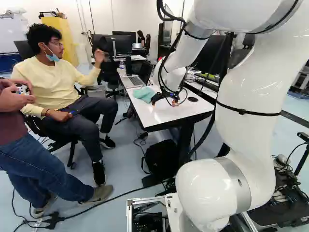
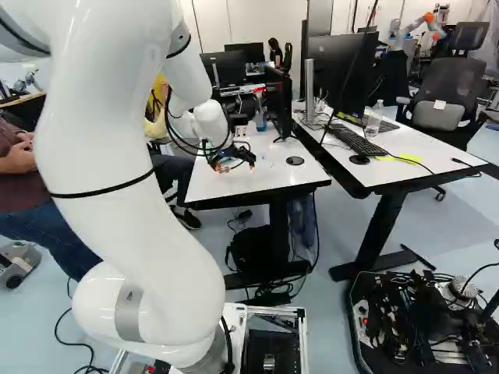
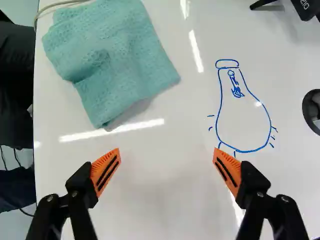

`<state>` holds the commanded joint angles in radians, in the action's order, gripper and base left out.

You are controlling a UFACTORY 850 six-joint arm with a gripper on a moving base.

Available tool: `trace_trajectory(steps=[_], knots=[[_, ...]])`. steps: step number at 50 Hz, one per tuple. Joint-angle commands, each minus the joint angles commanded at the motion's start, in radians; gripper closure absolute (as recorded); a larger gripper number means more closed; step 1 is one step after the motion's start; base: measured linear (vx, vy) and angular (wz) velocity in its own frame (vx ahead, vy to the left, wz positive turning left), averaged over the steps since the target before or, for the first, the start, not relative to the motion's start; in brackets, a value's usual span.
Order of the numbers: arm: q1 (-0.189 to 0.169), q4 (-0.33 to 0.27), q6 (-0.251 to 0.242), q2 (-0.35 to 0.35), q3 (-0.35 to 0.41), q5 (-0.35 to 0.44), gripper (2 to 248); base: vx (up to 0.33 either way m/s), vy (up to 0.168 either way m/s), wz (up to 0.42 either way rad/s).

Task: Clean the table with the green towel

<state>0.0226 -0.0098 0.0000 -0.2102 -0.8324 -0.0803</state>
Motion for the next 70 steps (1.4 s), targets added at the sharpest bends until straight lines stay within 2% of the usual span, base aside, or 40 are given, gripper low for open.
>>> trace_trajectory(steps=[8, 15, 26, 36, 46, 56, 70], knots=[[0.009, -0.007, 0.0, 0.014, 0.016, 0.007, 3, 0.0, 0.0, 0.0], [0.025, -0.045, 0.0, 0.038, 0.044, 0.034, 3, 0.0, 0.0, 0.0], [0.05, -0.148, 0.0, 0.082, 0.094, 0.092, 3, 0.0, 0.0, 0.0], [0.056, -0.253, 0.0, 0.129, 0.146, 0.146, 3, 0.0, 0.0, 0.0], [0.044, -0.358, 0.0, 0.178, 0.197, 0.196, 3, 0.0, 0.0, 0.0], [0.015, -0.465, 0.0, 0.216, 0.237, 0.248, 3, 0.0, 0.0, 0.0], [-0.025, -0.61, 0.0, 0.199, 0.22, 0.322, 3, 0.0, 0.0, 0.0]])
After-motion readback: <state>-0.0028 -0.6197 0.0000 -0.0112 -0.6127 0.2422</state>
